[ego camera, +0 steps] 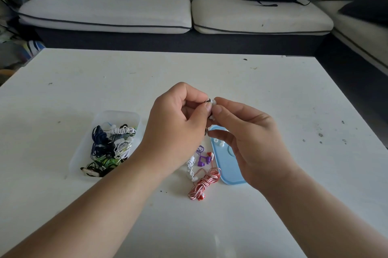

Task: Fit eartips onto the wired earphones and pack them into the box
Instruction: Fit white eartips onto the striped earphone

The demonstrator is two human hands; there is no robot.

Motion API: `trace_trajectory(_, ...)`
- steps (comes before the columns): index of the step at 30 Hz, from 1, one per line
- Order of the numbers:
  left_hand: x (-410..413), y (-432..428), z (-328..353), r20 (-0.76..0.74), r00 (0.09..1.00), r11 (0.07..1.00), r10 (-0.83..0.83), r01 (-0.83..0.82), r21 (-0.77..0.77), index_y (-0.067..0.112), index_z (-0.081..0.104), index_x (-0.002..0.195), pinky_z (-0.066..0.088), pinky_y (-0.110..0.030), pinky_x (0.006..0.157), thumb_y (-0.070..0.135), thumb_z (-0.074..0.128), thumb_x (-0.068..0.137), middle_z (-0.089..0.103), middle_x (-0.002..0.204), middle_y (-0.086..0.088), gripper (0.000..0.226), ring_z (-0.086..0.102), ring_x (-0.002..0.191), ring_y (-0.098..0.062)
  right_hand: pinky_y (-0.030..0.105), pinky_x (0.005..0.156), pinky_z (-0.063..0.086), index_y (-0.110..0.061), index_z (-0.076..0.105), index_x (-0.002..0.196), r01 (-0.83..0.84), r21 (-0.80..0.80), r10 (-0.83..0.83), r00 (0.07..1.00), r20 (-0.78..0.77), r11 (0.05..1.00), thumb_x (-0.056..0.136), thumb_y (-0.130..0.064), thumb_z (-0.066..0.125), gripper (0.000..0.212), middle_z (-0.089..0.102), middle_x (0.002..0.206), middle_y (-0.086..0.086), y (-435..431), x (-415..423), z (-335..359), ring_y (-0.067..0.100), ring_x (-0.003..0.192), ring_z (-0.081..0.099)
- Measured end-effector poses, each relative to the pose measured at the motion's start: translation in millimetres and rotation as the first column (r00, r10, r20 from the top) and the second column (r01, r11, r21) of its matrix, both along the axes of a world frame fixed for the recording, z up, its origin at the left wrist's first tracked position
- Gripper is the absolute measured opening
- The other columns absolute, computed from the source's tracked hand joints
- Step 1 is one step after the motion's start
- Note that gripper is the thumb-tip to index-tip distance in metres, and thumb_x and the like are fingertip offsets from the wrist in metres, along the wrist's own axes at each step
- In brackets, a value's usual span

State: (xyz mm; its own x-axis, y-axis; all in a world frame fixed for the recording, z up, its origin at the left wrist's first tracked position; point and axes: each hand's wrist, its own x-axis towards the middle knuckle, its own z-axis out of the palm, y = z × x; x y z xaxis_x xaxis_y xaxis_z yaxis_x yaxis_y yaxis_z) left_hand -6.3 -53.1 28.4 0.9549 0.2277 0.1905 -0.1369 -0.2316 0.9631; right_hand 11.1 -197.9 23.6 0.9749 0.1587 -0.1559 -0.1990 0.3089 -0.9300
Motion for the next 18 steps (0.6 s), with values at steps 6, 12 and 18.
trace_trajectory(6,-1,1,1,-0.003,1.000,1.000,0.011,-0.011,-0.006,0.015,0.069,0.094,0.059,-0.024,0.064,0.006,0.072,0.094,0.075,0.077,-0.003,0.009,0.076,0.071,-0.017,0.036,0.077,0.059,-0.006,0.079,0.102,0.019,-0.034,-0.018,1.000,0.012,0.999,0.094,-0.008,0.069,0.013,0.078,0.093,0.016,1,-5,1,0.022,0.087,0.074)
trace_trajectory(12,0,3,2,-0.077,0.996,0.992,-0.042,0.032,-0.122,0.016,0.073,0.098,0.060,-0.033,0.076,0.008,0.070,0.095,0.079,0.085,-0.003,0.009,0.075,0.074,-0.017,0.033,0.071,0.057,0.000,0.076,0.101,-0.104,-0.103,0.108,0.994,0.034,0.989,0.097,-0.009,0.065,0.015,0.076,0.090,0.020,-16,8,7,0.026,0.084,0.073)
trace_trajectory(18,-3,2,6,-0.126,0.984,0.967,-0.128,0.095,-0.236,0.009,0.073,0.100,0.060,-0.028,0.070,0.004,0.067,0.097,0.077,0.080,-0.007,0.009,0.071,0.066,-0.017,0.038,0.075,0.056,0.003,0.073,0.104,-0.207,-0.101,0.213,0.976,0.048,0.973,0.089,-0.013,0.072,0.023,0.072,0.094,0.023,-28,17,4,0.036,0.091,0.068)
